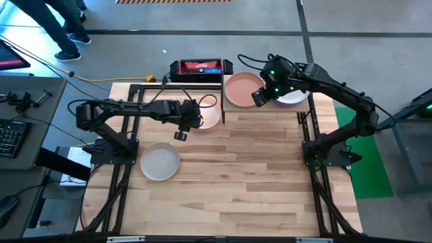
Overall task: Place and stack plates onto a shelf
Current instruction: Stack the light orange plate on top of the brown plate on the shelf
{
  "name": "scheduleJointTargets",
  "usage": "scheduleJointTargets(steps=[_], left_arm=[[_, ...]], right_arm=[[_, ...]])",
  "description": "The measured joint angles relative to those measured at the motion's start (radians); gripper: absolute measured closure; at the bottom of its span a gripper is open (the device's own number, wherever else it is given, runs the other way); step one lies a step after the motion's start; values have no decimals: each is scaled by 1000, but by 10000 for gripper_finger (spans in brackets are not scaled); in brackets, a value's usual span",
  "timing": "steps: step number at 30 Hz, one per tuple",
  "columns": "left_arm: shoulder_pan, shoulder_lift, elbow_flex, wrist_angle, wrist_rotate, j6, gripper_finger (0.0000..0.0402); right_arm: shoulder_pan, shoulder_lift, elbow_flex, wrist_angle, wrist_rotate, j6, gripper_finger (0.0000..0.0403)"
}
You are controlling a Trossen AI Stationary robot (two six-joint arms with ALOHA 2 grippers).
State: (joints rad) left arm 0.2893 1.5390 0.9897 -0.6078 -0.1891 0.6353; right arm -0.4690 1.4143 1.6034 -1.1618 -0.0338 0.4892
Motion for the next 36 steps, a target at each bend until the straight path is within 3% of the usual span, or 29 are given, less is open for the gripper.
scheduleJointTargets(steps=[8, 21, 36], left_arm=[[0, 119, 0, 28, -3, 5, 284], [1, 213, 0, 82, -67, -2, 284], [40, 230, 0, 115, 19, 4, 284]], right_arm=[[0, 0, 0, -6, 4, 2, 331], [0, 0, 0, -10, 4, 3, 331], [37, 0, 0, -9, 4, 7, 331]])
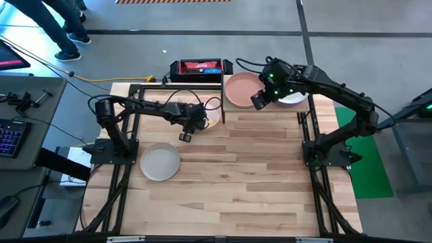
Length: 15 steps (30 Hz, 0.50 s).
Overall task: Place and stack plates onto a shelf
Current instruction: Stack the light orange plate on top of the brown plate on the shelf
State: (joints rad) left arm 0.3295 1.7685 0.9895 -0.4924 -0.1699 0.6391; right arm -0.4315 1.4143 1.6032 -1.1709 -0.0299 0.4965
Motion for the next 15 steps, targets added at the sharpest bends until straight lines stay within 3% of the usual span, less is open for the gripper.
scheduleJointTargets(steps=[9, 15], left_arm=[[2, 24, 2, 13, -15, -6, 288], [-3, 25, 1, 6, -22, -7, 345]], right_arm=[[7, 0, 0, 0, 0, 26, 331], [7, 0, 0, 0, 0, 27, 331]])
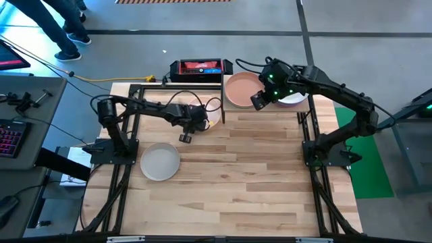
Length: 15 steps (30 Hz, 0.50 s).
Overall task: Place and stack plates onto a shelf
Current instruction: Stack the light orange plate on top of the brown plate on the shelf
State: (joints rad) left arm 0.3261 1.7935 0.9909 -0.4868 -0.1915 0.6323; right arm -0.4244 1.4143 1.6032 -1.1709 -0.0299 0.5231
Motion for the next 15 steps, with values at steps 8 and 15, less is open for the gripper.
scheduleJointTargets(steps=[8, 15], left_arm=[[-30, 5, -1, -3, -84, -19, 395], [-64, -28, -3, -85, -133, -65, 399]], right_arm=[[0, 0, 0, 0, 0, 0, 331], [0, 0, 0, 1, 0, 4, 331]])
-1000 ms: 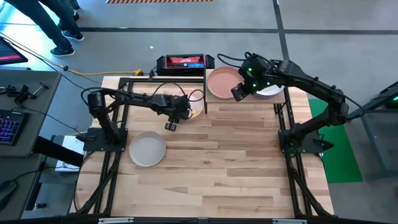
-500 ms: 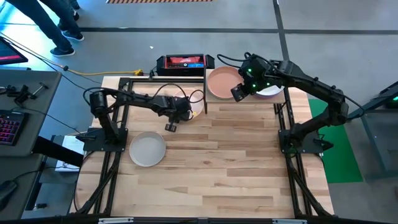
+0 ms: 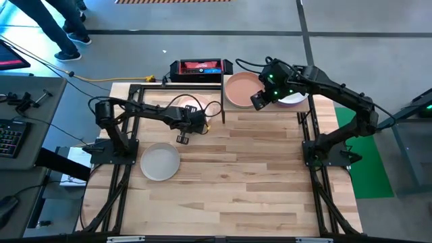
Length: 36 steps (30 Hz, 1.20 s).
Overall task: Place and stack plates onto a shelf
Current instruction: Stack the light orange plate on top of the brown plate on the shelf
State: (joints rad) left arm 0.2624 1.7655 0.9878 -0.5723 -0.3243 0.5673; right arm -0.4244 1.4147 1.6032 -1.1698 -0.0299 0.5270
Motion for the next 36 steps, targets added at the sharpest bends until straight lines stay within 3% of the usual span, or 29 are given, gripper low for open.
scheduleJointTargets(steps=[10, 19, 27, 36], left_arm=[[-18, -165, 0, -82, -42, -90, 400], [-18, -380, 0, -126, -124, -64, 401], [-36, -514, 1, -123, -201, 82, 401], [-73, -542, 1, -89, -261, 229, 401]], right_arm=[[0, 0, 0, 7, 0, 19, 331], [0, 0, 0, 10, 0, 53, 331], [0, 0, 0, 8, 0, 79, 331], [0, 0, 0, 43, 22, 97, 331]])
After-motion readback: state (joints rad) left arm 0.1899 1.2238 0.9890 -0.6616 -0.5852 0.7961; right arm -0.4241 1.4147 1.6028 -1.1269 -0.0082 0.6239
